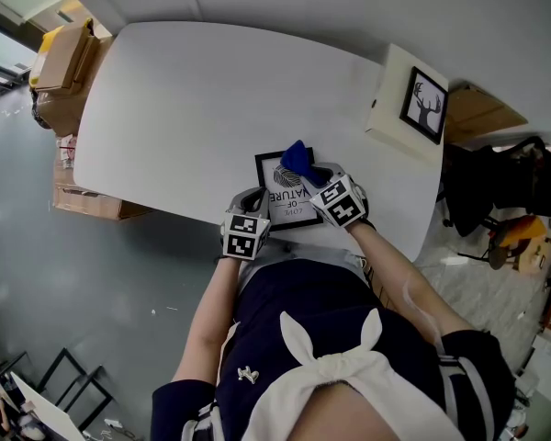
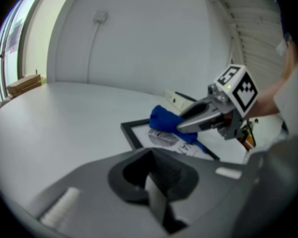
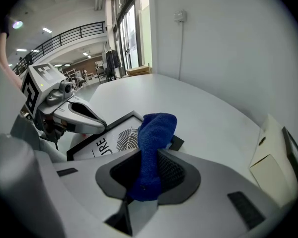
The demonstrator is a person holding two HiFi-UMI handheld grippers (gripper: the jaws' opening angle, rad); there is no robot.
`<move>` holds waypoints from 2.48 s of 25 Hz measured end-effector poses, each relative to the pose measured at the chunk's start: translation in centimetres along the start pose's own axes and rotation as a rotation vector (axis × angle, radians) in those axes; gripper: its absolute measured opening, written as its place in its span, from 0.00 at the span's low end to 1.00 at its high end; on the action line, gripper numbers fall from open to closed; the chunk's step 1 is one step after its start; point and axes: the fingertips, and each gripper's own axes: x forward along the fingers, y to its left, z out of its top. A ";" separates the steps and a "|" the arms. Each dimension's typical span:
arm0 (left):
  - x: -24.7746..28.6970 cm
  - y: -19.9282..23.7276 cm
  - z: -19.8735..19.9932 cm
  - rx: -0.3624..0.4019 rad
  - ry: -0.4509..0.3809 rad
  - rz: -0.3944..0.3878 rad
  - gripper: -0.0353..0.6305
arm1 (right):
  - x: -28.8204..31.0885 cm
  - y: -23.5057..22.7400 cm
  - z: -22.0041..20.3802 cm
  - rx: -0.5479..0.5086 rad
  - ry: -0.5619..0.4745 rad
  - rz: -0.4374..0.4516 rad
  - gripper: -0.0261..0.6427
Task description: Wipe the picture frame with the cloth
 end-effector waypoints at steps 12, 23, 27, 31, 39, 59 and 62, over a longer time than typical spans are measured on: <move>-0.1 -0.1 -0.1 -0.011 0.003 -0.020 0.06 | 1.2 1.9 0.8 -0.032 0.035 0.044 0.18; -0.1 -0.3 -0.1 -0.013 0.009 -0.028 0.06 | 2.6 3.9 2.5 -0.045 0.032 0.099 0.18; -0.1 -0.3 -0.1 -0.004 0.009 -0.032 0.06 | 2.9 4.2 2.9 -0.055 0.029 0.108 0.18; -0.1 -0.3 -0.1 0.003 0.006 -0.034 0.06 | 3.0 4.7 3.1 -0.062 0.037 0.118 0.18; -0.2 -0.3 -0.4 -0.074 0.050 -0.128 0.06 | 3.3 5.4 3.4 -0.140 0.069 0.112 0.18; -3.2 -3.4 -3.8 0.037 0.189 -0.184 0.06 | 3.5 5.5 3.3 -0.176 0.083 0.092 0.18; -3.3 -3.7 -4.2 0.043 0.197 -0.184 0.06 | 3.4 5.5 3.4 -0.175 0.080 0.090 0.18</move>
